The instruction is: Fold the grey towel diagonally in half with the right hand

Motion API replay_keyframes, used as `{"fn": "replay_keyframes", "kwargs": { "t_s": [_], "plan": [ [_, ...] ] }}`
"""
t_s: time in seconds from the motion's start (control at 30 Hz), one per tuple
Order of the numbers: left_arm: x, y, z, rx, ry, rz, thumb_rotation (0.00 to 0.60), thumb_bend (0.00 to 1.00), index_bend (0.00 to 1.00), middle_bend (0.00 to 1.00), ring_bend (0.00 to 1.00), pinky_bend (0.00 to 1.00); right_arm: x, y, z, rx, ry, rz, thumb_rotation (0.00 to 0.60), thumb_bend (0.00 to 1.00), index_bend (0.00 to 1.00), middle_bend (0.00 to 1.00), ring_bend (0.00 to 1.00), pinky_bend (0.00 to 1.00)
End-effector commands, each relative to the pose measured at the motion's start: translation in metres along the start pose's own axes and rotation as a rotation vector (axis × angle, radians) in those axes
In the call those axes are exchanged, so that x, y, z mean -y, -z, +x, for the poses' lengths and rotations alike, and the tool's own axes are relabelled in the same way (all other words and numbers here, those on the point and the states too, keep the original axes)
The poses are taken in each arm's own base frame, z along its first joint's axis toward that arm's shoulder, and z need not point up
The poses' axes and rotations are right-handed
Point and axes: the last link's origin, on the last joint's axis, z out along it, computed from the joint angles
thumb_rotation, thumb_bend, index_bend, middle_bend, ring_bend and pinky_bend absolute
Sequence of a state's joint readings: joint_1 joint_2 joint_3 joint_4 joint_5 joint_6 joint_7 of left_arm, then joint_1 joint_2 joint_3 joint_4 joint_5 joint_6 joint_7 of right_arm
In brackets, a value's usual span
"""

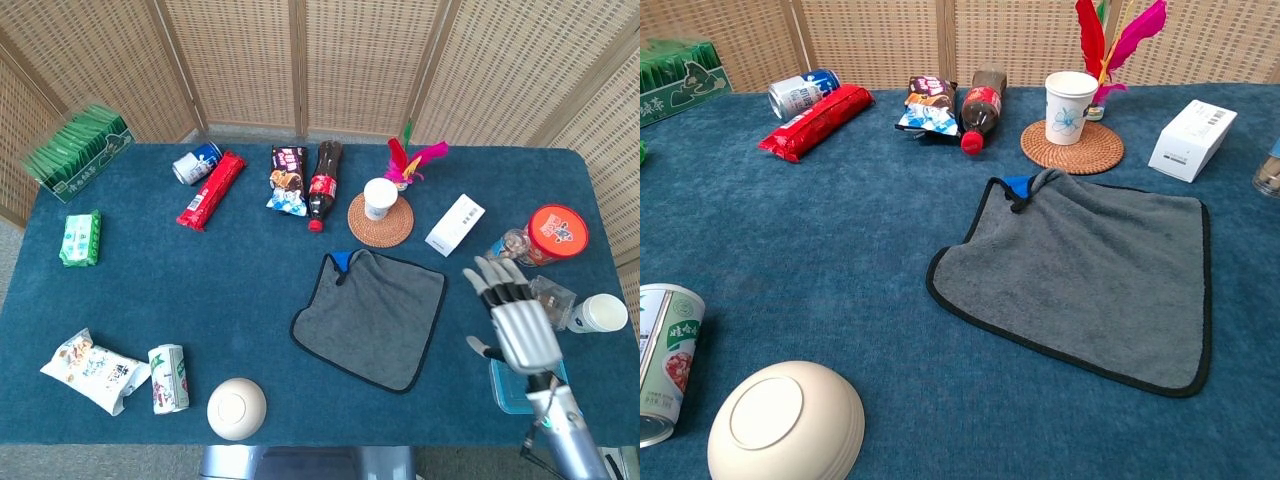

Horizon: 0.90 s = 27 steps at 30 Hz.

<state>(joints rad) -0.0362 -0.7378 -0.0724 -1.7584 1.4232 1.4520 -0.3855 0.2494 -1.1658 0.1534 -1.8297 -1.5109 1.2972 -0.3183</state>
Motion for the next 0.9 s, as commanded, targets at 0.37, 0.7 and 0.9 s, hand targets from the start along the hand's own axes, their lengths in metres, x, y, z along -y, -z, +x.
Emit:
{"fn": "replay_keyframes", "kwargs": {
  "t_s": [0.37, 0.7, 0.9],
  "plan": [
    [-0.004, 0.006, 0.001, -0.008, 0.013, -0.019, 0.600, 0.17, 0.06, 0.00, 0.00, 0.00, 0.034, -0.088, -0.033, 0.142, 0.054, 0.060, 0.600, 0.00, 0.13, 0.00, 0.00, 0.00],
    [0.001, -0.002, 0.001, -0.016, 0.014, 0.013, 0.600, 0.17, 0.06, 0.00, 0.00, 0.00, 0.062, -0.132, -0.064, 0.238, 0.048, 0.085, 0.600, 0.00, 0.13, 0.00, 0.00, 0.00],
    [0.001, -0.006, 0.000, -0.012, 0.010, 0.026, 0.600, 0.17, 0.06, 0.00, 0.00, 0.00, 0.083, -0.148, -0.069, 0.239, 0.029, 0.111, 0.600, 0.00, 0.13, 0.00, 0.00, 0.00]
  ]
}}
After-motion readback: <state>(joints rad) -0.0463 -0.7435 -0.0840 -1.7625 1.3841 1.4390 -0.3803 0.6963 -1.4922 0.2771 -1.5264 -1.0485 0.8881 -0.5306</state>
